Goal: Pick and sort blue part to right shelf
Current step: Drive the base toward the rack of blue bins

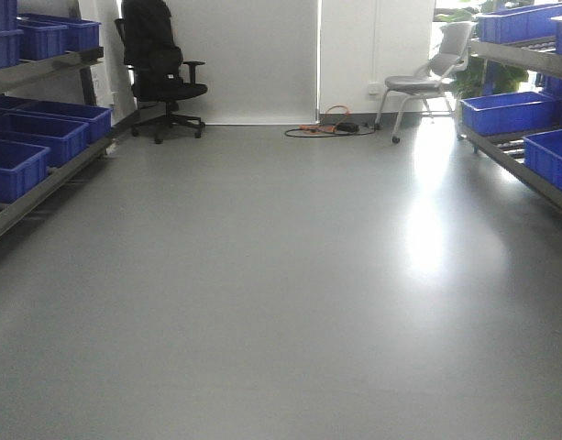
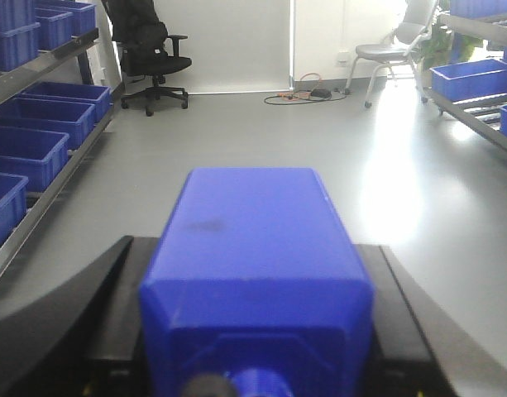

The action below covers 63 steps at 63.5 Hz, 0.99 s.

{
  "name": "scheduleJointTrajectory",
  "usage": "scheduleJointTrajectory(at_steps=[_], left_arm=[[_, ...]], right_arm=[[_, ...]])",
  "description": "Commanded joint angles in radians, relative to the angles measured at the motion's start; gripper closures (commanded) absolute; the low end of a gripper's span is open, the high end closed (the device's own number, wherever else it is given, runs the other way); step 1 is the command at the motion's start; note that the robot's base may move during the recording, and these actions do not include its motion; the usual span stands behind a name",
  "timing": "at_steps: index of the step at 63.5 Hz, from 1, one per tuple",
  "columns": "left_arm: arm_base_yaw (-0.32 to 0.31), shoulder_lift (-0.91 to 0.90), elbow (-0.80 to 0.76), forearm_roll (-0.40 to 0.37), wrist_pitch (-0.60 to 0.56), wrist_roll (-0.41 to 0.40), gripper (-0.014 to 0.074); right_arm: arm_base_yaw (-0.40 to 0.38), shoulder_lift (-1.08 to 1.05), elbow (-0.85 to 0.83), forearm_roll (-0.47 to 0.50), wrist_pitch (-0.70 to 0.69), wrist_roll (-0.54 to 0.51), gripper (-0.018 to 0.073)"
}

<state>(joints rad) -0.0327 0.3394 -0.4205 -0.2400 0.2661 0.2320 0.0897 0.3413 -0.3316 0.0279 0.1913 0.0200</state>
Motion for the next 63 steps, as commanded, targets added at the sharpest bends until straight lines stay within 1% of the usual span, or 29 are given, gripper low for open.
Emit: scheduleJointTrajectory(at_steps=[1, 63], left_arm=[[0.0, 0.007, -0.03, -0.007, -0.094, -0.002, 0.0208], [0.0, 0.007, -0.03, -0.007, -0.094, -0.002, 0.0208]], right_arm=[[-0.004, 0.005, -0.03, -0.01, -0.092, -0.006, 0.0137], [-0.004, 0.005, -0.03, -0.01, -0.091, -0.006, 0.0137]])
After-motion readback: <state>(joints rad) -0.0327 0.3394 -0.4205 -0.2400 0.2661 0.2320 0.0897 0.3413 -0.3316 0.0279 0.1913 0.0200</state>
